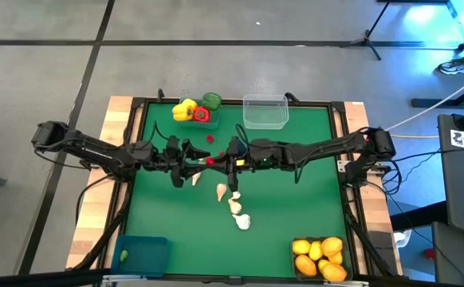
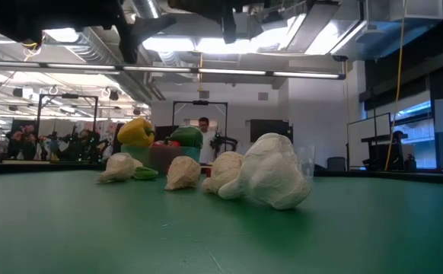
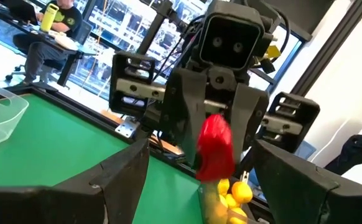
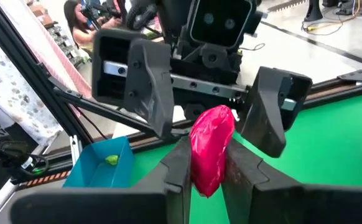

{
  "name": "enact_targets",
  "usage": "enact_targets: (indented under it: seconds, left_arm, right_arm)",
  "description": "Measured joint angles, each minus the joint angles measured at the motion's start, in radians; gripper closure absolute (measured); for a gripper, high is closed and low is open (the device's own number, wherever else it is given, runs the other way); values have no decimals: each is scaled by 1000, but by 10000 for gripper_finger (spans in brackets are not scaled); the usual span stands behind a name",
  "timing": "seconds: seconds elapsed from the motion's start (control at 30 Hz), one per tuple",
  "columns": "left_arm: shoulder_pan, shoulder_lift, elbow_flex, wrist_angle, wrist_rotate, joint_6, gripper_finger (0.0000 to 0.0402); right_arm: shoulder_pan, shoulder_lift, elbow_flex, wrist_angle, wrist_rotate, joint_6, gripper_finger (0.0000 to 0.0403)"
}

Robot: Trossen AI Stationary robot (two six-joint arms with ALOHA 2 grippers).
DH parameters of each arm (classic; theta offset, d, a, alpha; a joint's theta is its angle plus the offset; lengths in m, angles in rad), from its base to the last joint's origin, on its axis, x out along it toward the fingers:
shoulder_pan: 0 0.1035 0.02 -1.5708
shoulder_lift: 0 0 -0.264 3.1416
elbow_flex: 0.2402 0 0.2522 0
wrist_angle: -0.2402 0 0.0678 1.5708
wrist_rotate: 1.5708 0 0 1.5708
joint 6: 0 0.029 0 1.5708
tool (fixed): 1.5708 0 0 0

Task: Sort produce into baskets
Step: Put the red chili pepper into the blue bin

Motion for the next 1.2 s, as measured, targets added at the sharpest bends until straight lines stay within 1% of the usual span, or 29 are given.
enact_targets:
  seconds: [0.17,0.47,0.57,0.83,1.2]
  left_arm:
    - [0,13,2,52,0,-2,121]
    - [1,25,3,40,0,-6,121]
    - [0,25,3,39,0,-4,128]
    - [0,25,3,38,1,5,170]
    - [0,24,3,17,1,19,239]
  right_arm:
    - [0,26,0,3,-5,29,343]
    - [0,28,0,30,-18,26,343]
    - [0,28,0,26,-16,26,343]
    - [-1,28,0,28,-8,26,343]
    - [-1,28,-2,38,-3,24,343]
